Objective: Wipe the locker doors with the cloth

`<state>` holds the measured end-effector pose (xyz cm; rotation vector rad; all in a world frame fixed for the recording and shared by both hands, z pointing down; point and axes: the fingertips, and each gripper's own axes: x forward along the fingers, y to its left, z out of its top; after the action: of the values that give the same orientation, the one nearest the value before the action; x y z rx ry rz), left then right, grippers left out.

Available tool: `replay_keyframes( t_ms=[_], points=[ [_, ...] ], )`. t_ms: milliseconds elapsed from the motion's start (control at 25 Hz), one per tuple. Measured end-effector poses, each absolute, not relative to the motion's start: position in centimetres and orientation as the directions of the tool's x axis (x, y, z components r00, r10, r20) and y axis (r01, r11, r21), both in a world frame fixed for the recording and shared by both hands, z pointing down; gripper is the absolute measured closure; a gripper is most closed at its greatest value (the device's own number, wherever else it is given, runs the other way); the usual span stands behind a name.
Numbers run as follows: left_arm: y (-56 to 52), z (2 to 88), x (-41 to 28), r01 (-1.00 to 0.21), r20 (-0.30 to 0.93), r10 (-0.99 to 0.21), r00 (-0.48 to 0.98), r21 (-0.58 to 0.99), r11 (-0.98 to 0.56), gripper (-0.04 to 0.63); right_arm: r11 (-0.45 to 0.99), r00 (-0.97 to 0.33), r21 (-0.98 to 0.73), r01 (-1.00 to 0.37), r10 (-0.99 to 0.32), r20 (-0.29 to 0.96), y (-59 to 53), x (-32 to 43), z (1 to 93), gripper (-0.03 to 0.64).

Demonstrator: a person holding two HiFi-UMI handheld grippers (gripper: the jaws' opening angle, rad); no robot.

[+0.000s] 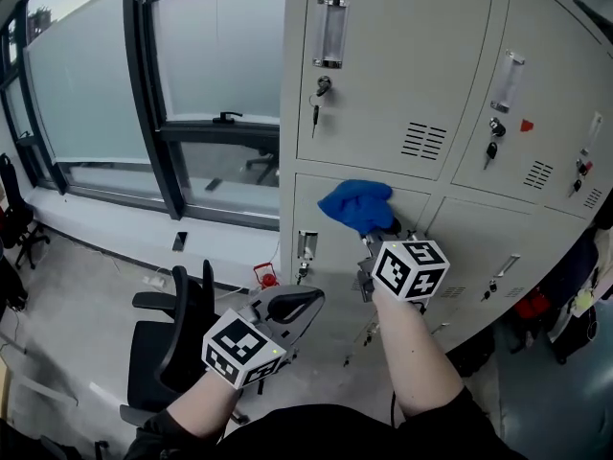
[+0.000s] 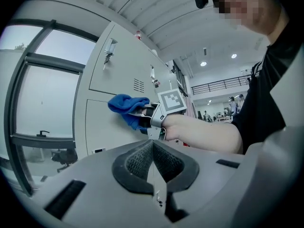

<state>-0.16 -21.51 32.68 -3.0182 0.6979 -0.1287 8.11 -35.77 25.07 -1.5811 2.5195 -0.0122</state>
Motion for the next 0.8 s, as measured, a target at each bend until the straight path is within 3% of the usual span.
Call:
replay_keyframes(
  t_ms=[480,800],
  points=[
    [-20.0,33.8,4.3,-0.358,0.09,-0.36,0.929,-0.036,-0.933,0.588,0.277,-0.253,-0.162,-0.947,-0.955,-0.153,-32.7,19.9,26.0,0.569],
    [-18.9,34.3,3.0,-0.356,0.104,-0.358,0.928,-0.038,-0.934,0.588,0.397,-0.383,-0.084,-0.914,-0.913,-0.139,-31.7,12.7,27.0,0.569]
  ],
)
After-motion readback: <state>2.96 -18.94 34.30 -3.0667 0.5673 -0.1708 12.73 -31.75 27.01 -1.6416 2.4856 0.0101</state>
